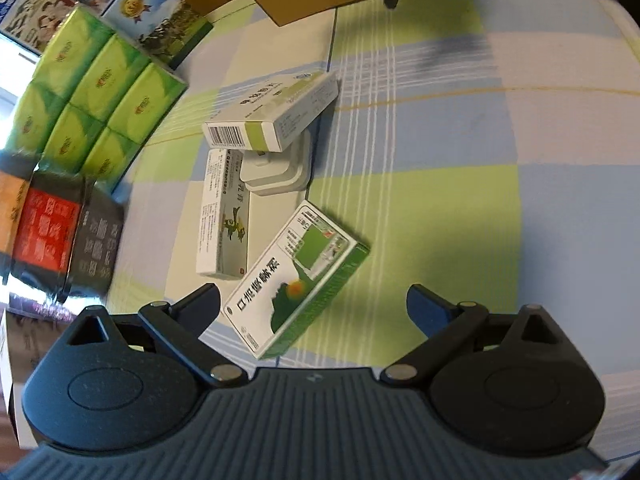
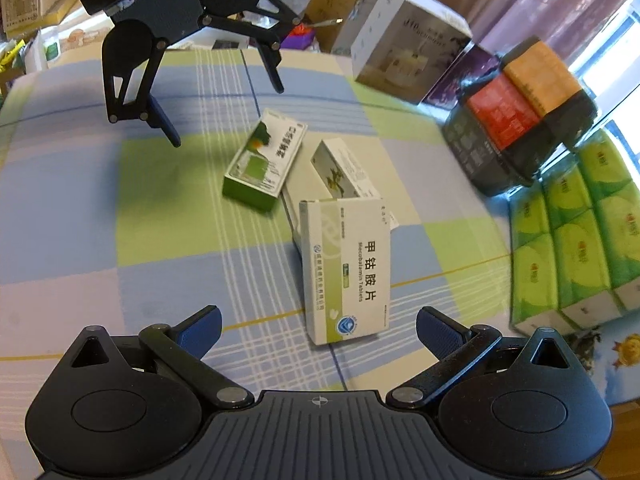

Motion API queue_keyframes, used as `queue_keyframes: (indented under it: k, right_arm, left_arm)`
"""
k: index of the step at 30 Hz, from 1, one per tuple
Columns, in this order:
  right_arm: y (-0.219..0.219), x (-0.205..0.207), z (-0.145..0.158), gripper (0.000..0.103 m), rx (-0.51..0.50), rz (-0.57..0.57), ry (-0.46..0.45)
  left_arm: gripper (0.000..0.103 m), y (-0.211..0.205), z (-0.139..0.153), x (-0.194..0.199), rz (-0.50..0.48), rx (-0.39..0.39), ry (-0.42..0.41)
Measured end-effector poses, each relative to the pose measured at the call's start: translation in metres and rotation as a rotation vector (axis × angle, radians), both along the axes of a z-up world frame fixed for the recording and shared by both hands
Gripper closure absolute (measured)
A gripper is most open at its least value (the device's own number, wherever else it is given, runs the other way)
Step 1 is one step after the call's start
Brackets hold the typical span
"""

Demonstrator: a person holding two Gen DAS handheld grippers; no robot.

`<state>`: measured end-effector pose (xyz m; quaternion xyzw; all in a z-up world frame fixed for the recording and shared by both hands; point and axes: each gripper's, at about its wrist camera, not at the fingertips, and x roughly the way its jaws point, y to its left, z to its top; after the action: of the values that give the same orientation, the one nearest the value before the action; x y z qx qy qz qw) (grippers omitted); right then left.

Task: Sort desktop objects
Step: 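Grasp the green medicine box with the left tool while the right tool grasps the white Mecobalamin box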

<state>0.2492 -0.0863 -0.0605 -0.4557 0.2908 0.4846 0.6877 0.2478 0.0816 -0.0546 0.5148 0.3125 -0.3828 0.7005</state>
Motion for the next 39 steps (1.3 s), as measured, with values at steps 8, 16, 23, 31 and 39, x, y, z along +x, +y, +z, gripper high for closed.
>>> queue_keyframes:
  k: [8, 16, 23, 31, 39]
  right_arm:
    - [0.023, 0.023, -0.026, 0.002, -0.025, -0.001, 0.015]
    - [0.039, 0.044, -0.041, 0.003, -0.025, -0.020, 0.038]
    - [0.052, 0.053, -0.052, 0.008, -0.038, -0.018, 0.067]
    - [0.054, 0.059, -0.058, 0.023, -0.020, -0.098, 0.098]
    - [0.040, 0.063, -0.045, 0.041, 0.001, -0.189, 0.205]
  left_arm:
    - [0.013, -0.004, -0.011, 0.039, -0.034, -0.030, 0.033]
    - [0.019, -0.009, -0.025, 0.065, -0.060, -0.012, 0.140]
    - [0.023, -0.007, -0.029, 0.075, -0.026, -0.037, 0.217]
    - [0.039, -0.001, -0.026, 0.081, 0.229, -0.083, 0.346]
    - [0.052, 0.003, -0.020, 0.053, 0.455, -0.220, 0.417]
